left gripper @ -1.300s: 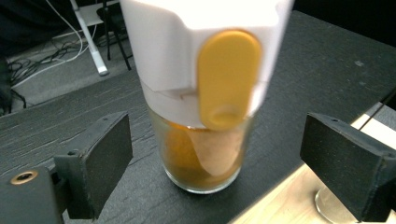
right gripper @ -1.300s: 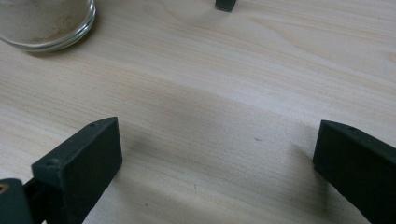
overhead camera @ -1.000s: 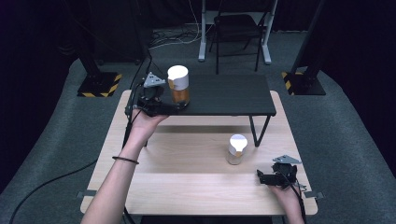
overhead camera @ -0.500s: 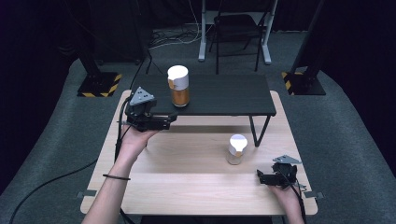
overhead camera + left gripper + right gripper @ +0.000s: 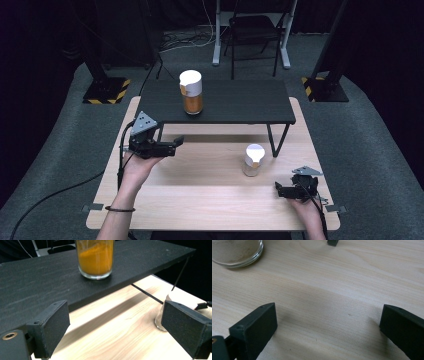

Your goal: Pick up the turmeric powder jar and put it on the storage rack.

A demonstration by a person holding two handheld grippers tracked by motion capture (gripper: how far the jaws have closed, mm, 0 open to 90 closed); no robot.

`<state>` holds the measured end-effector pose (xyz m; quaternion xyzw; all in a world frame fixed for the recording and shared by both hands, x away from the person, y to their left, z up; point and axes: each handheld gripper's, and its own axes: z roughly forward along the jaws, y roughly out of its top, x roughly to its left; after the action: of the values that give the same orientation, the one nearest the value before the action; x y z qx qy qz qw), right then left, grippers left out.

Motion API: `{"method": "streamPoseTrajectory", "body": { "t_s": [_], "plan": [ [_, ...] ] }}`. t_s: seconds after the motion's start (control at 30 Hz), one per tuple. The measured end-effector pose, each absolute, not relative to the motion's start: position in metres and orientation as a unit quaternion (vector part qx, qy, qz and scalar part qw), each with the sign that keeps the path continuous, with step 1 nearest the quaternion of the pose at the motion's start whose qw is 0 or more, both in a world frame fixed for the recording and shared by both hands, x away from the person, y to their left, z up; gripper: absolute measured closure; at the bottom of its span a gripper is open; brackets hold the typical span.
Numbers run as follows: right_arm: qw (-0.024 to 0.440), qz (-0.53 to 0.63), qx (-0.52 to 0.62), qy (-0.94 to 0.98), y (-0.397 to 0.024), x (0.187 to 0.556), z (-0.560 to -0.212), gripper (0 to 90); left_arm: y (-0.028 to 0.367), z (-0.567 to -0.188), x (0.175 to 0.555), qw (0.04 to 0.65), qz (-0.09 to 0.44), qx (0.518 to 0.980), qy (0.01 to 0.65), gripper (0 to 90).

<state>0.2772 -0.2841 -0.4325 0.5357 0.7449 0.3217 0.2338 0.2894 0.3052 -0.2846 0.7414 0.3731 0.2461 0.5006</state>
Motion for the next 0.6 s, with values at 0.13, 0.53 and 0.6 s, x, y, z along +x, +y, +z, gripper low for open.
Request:
{"method": "streamPoseTrajectory", "body": {
  "t_s": [0.13,0.53,0.6],
  "plan": [
    [0.234,0.321,0.536,0.745,-0.284,0.277,-0.432,0.2,0.306,-0.291,0.281,0.495,0.255,0.743,0.371,7.6],
    [0.234,0.321,0.536,0.745,-0.284,0.277,-0.432,0.2,0.321,-0.322,0.268,0.494,0.243,0.741,0.384,7.5],
    [0.234,0.321,0.536,0.745,-0.284,0.277,-0.432,0.2,0.325,-0.327,0.265,0.495,0.242,0.74,0.386,7.4]
  ]
}}
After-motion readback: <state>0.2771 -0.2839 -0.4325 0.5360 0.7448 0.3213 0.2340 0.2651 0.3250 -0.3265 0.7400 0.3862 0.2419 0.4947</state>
